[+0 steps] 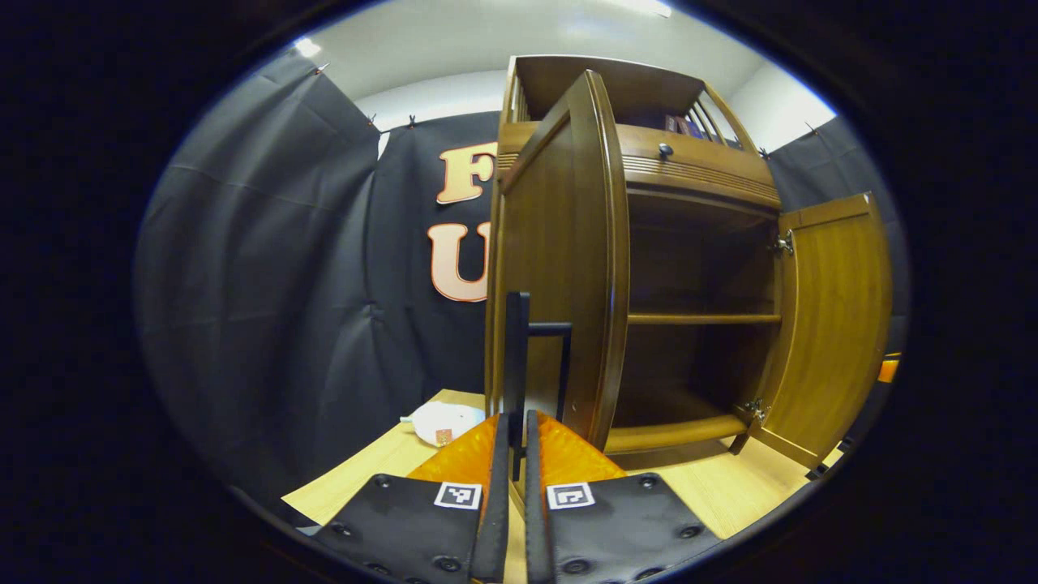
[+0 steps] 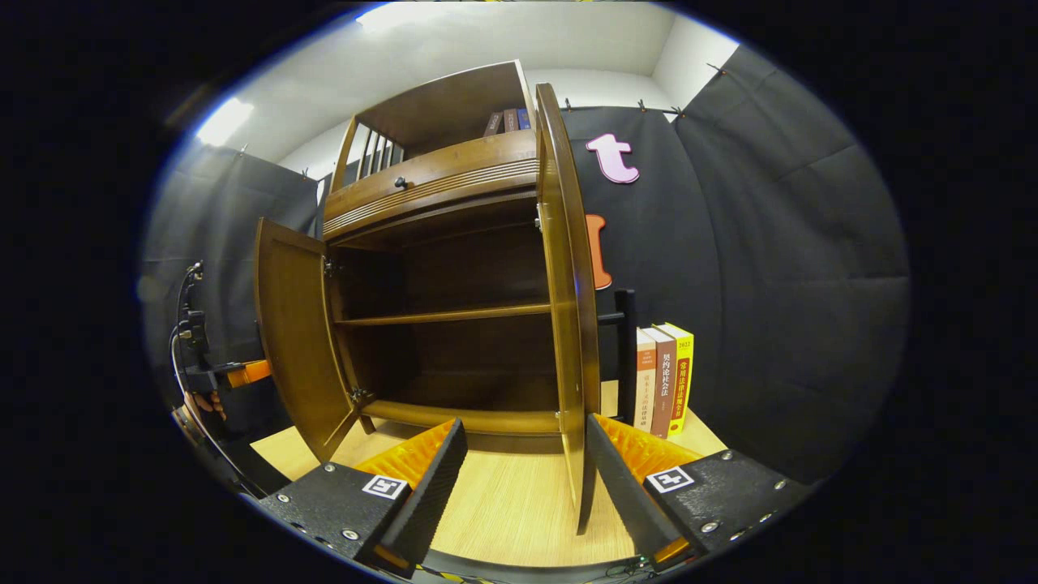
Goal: Open the right door of the double-door shoe cabinet with the right hand, and open the left door with the left hand.
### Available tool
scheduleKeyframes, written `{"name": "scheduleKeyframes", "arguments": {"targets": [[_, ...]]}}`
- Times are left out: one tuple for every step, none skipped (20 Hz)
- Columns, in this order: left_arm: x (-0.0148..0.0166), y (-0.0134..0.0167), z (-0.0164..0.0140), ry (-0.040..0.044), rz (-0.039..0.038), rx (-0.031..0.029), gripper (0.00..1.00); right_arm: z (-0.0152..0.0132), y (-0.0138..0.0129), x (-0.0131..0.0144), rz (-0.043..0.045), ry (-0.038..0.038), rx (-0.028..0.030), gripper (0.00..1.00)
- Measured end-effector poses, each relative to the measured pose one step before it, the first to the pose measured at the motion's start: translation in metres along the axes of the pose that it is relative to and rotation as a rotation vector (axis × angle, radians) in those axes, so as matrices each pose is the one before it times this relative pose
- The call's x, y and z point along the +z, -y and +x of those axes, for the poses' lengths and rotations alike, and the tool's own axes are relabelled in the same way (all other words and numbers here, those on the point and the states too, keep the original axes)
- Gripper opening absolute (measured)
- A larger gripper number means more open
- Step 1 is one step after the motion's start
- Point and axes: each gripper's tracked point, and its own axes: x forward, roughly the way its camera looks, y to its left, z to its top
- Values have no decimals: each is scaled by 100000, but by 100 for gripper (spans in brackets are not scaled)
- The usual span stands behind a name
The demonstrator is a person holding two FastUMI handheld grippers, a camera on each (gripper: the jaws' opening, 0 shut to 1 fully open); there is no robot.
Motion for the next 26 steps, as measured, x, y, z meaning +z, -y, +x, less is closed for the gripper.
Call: {"name": "scheduleKeyframes", "arguments": {"targets": [[-149, -877, 125, -327, -603, 566, 13, 64, -14, 13, -432, -28, 169, 92], [-73, -1050, 212, -8, 396, 696, 7, -14, -155, 5, -394, -224, 45, 92], [-41, -866, 232, 457, 1207, 965, 6, 1, -107, -3, -223, -413, -202, 92], [21, -1110, 329, 357, 1463, 1208, 5, 27, -55, -60, -161, -150, -125, 92], [-158, -984, 82, 12, 496, 296, 5, 36, -162, 72, -84, -297, -421, 92], [431, -301, -58, 1179, -963, -1768, 12, 36, -145, 94, -330, -93, -449, 92], [-30, -288, 165, -664, -1110, -2023, 4, 109, -150, 109, -470, -230, -672, 92], [-13, -523, 15, 315, -331, -1831, 3, 43, -423, -16, -503, -117, -385, 92], [22, -484, 72, -310, 495, -1351, 12, 147, -280, 117, -455, 238, -694, 92], [-60, -378, -61, -56, 902, -1561, 12, 217, -94, -31, -66, 156, -861, 92], [33, -306, 90, 81, 842, -1597, 12, 310, -272, 82, 372, 190, -848, 92], [42, -442, -63, 268, 524, -1319, 12, 235, -363, 218, 557, 473, -605, 92], [97, -431, 90, 297, -105, -1579, 12, 275, -421, 238, 635, 714, -657, 92], [28, -449, -76, 160, -365, -1803, 12, 131, -383, 86, 713, 399, -609, 92], [116, -437, 78, 312, -130, -1734, 12, 206, -280, 24, 375, 329, -741, 92], [-44, -458, 48, 364, 52, -1782, 12, 168, -217, 119, -60, 418, -797, 92], [6, -468, 57, 386, 393, -1848, 12, 81, -120, 141, -368, 306, -639, 92], [19, -508, 7, 184, 699, -1690, 12, 72, -232, 153, -279, 140, -222, 92], [-47, -625, 5, 186, 985, -1502, 12, 124, -301, -44, -259, -66, 554, 92], [-59, -554, -9, -37, 634, -1426, 12, 313, -161, -138, -499, -110, 628, 92], [-35, -494, -45, 101, 37, -1454, 12, 126, -40, -23, -547, -517, 86, 92], [-69, -429, -221, 59, -1068, -1807, 12, 46, 71, -92, -565, -267, 41, 92], [-495, -706, -167, -1477, -1466, -147, 12, 109, -9, 17, -342, 155, 26, 92], [-757, -126, -515, -1639, -3438, -3346, 19, 6, -6, 28, -22, 140, 149, 92], [656, -303, -263, 1822, -3829, -1608, 22, 129, 12, -44, 224, -97, -89, 92], [-418, -194, -609, -692, -2640, 246, 25, 23, 10, 23, 233, 236, -154, 92]]}}
